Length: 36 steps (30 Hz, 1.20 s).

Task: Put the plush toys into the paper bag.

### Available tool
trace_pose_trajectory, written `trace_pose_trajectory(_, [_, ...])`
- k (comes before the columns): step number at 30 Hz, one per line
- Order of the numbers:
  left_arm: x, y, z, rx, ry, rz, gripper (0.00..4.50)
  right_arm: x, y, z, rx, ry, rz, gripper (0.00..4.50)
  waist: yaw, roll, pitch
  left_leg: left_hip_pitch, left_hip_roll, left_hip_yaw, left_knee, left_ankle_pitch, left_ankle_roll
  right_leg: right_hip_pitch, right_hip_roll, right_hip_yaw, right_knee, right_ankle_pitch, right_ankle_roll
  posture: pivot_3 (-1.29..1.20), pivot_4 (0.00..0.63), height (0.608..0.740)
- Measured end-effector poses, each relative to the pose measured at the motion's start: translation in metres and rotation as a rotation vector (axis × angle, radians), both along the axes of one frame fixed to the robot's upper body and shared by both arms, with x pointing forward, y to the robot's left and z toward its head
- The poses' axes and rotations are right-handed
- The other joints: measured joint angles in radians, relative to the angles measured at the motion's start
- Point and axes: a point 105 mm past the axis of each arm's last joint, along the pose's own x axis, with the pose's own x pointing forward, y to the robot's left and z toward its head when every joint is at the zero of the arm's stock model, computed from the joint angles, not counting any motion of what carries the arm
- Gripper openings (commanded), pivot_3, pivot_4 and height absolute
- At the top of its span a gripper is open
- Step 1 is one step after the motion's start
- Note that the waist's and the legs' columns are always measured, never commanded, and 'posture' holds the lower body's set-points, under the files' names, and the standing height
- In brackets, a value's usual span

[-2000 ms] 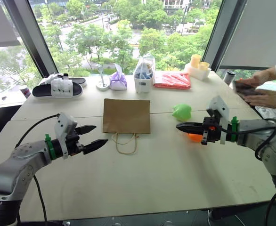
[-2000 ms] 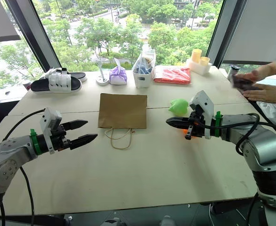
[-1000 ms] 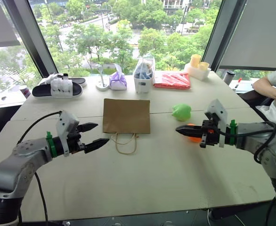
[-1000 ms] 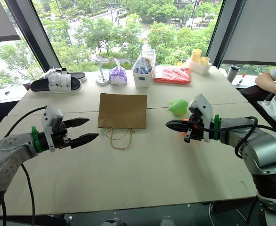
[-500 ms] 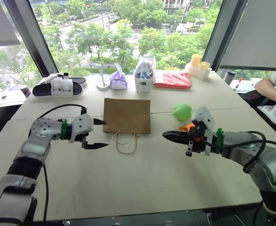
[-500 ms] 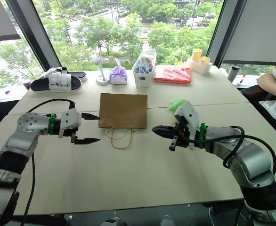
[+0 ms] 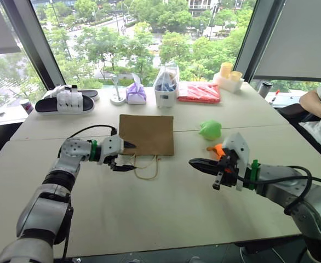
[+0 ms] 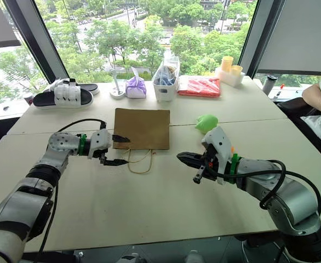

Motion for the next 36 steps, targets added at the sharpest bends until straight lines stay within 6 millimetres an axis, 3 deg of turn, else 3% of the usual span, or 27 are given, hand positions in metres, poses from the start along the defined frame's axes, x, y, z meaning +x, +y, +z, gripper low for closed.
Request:
trace_pose_trajectory(5, [0.001,-0.007,0.005,-0.030,-0.012,-0.021,0.11,0.000,0.000,0.000,0.003,-0.001,-0.005,0.00,-0.001,0.000,0.000,0.000,0.000,0.000,0.000,0.000,0.000,0.000,0.000,0.000,0.000,0.000,0.000,0.00,0.150,0.740])
trace_pose_trajectory(6, [0.001,-0.008,0.007,-0.044,-0.014,-0.021,0.02,0.000,0.000,0.000,0.003,-0.002,-0.007,0.00,-0.001,0.000,0.000,0.000,0.000,0.000,0.000,0.000,0.000,0.000,0.000,0.000,0.000,0.000,0.000,0.00,0.150,0.740])
trace_pose_trajectory(10, [0.002,-0.013,0.013,-0.099,0.012,-0.020,0.02,0.001,0.000,0.000,0.003,-0.001,-0.012,0.00,-0.003,0.000,0.000,0.000,0.000,0.000,0.000,0.000,0.000,0.000,0.000,0.000,0.000,0.000,0.000,0.00,0.150,0.740])
trace_pose_trajectory(15, [0.009,-0.024,0.034,-0.251,0.062,0.025,0.02,0.009,0.003,-0.002,0.010,-0.016,-0.061,0.00,-0.005,0.000,0.000,0.000,0.000,-0.001,0.001,0.000,0.000,0.000,0.000,0.000,0.001,0.000,0.000,0.00,0.150,0.740])
trace_pose_trajectory(21, [0.009,-0.054,0.070,-0.412,0.147,0.003,0.02,0.025,0.030,-0.008,0.022,-0.031,-0.102,0.00,-0.022,0.000,0.000,0.000,0.000,-0.002,0.001,0.000,0.000,0.000,0.001,0.000,0.002,0.000,0.001,0.00,0.150,0.740])
trace_pose_trajectory(29, [0.001,-0.074,0.088,-0.458,0.180,-0.038,0.02,0.077,0.065,-0.039,-0.019,-0.015,-0.213,0.00,-0.024,0.000,0.000,0.001,0.000,-0.001,0.001,0.001,-0.002,-0.001,0.001,0.001,0.004,0.000,0.000,0.00,0.150,0.740])
trace_pose_trajectory(33, [-0.003,-0.076,0.086,-0.474,0.214,-0.034,0.02,0.104,0.069,-0.054,-0.068,-0.032,-0.276,0.00,-0.023,0.000,0.000,0.001,-0.001,-0.001,0.000,0.003,-0.005,-0.001,0.001,0.001,0.004,0.000,0.000,0.00,0.150,0.740])
trace_pose_trajectory(36, [-0.008,-0.079,0.091,-0.486,0.221,-0.048,0.02,0.119,0.076,-0.053,-0.070,-0.055,-0.300,0.00,-0.026,0.000,0.000,0.001,-0.001,-0.001,0.000,0.005,-0.009,-0.002,0.001,0.001,0.004,0.000,0.000,0.00,0.150,0.740])
